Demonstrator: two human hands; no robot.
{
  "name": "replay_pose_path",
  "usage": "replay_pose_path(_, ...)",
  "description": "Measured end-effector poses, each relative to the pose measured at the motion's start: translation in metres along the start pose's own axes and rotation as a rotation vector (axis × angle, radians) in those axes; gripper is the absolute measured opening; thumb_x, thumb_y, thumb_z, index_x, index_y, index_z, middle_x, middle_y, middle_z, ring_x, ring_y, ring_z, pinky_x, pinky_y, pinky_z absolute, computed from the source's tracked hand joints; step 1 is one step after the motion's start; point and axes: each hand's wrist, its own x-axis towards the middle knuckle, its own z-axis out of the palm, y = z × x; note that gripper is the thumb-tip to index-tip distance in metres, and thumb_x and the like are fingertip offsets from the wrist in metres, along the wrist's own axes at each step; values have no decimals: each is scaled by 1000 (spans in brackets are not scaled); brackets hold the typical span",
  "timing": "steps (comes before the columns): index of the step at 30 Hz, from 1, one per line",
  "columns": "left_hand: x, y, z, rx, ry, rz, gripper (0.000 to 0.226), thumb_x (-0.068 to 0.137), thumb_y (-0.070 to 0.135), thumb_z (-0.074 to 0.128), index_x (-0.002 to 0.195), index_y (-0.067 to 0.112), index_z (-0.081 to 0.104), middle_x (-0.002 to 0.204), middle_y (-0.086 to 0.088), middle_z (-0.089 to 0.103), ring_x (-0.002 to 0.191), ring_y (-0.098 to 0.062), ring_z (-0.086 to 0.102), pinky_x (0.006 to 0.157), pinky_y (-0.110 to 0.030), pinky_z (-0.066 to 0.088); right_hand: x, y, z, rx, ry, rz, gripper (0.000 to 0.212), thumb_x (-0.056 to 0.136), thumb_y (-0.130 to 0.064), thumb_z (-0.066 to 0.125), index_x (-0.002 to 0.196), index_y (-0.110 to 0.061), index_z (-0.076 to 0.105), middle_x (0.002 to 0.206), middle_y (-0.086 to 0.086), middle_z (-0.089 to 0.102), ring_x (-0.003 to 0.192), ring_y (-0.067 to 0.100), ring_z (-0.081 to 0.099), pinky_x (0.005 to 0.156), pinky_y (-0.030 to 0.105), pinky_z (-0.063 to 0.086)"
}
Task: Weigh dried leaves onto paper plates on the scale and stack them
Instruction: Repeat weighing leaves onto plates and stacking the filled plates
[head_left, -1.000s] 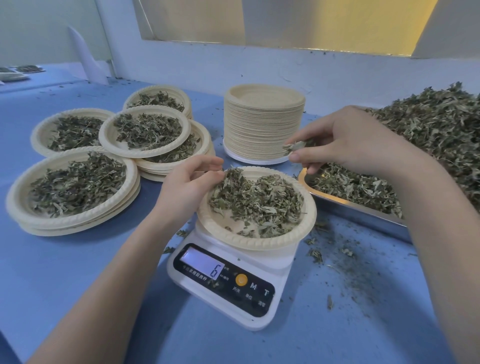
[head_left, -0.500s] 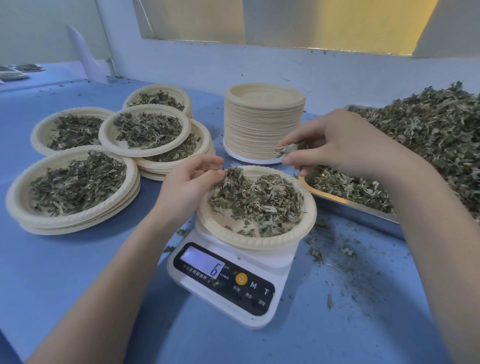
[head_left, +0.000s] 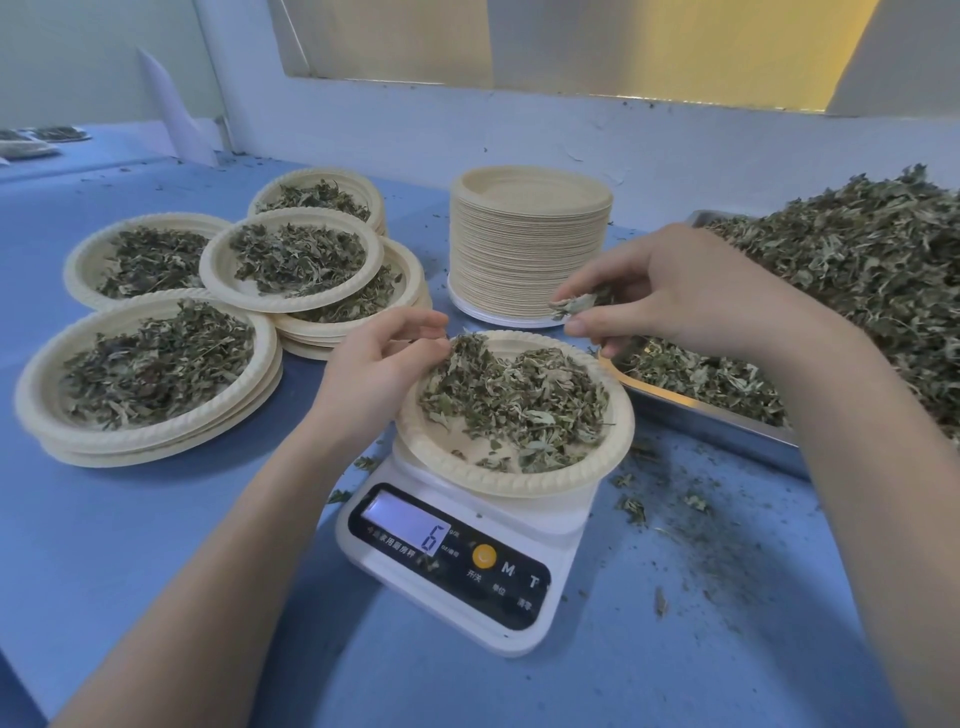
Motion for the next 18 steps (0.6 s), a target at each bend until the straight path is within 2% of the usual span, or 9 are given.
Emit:
replay_pose_path(4,1,-3,0,13,3,12,22,87,13,62,106,22,67,96,11,66,98,-7,61,87,-23,44,1,2,0,-13,-2,-4,18,79,-27,74,95,-33,69,62,-14,69,58,1,67,52,1,39)
replay_pose_path(7,1,-3,0,19,5,15,23,83,18,64,105,24,67,95,13,66,97,-6,61,88,-23,45,2,2,2,-13,22,-30,17,78,-28,75,93,-35,69,62,-18,68,57,-2,66,54,4,43)
replay_pose_path(10,1,-3,0,18,3,15,29,76,25,64,105,24,68,94,15,66,97,-5,61,86,-21,45,2,-3,5,35,-100,-80,36,69,-36,80,103,-43,68,90,-25,70,80,-8,65,78,9,50)
replay_pose_path(12,1,-3,0,21,5,18,24,81,21,65,104,24,68,92,16,66,95,-4,61,84,-20,44,4,-4,8,-48,-205,-86,52,65,-44,80,112,-55,60,111,-31,62,98,-10,59,85,14,50)
replay_pose_path(15,0,-2,0,15,7,18,28,77,25,65,105,23,68,86,18,65,92,-3,61,84,-20,44,4,-1,7,-142,-185,-44,59,65,-52,77,117,-61,52,120,-33,54,108,-4,53,92,25,44)
replay_pose_path(18,0,0,0,12,7,13,37,70,30,61,105,22,68,88,16,64,94,-7,61,90,-23,46,3,4,3,-145,-184,-17,59,64,-55,74,119,-59,52,125,-23,55,108,-5,54,95,29,46)
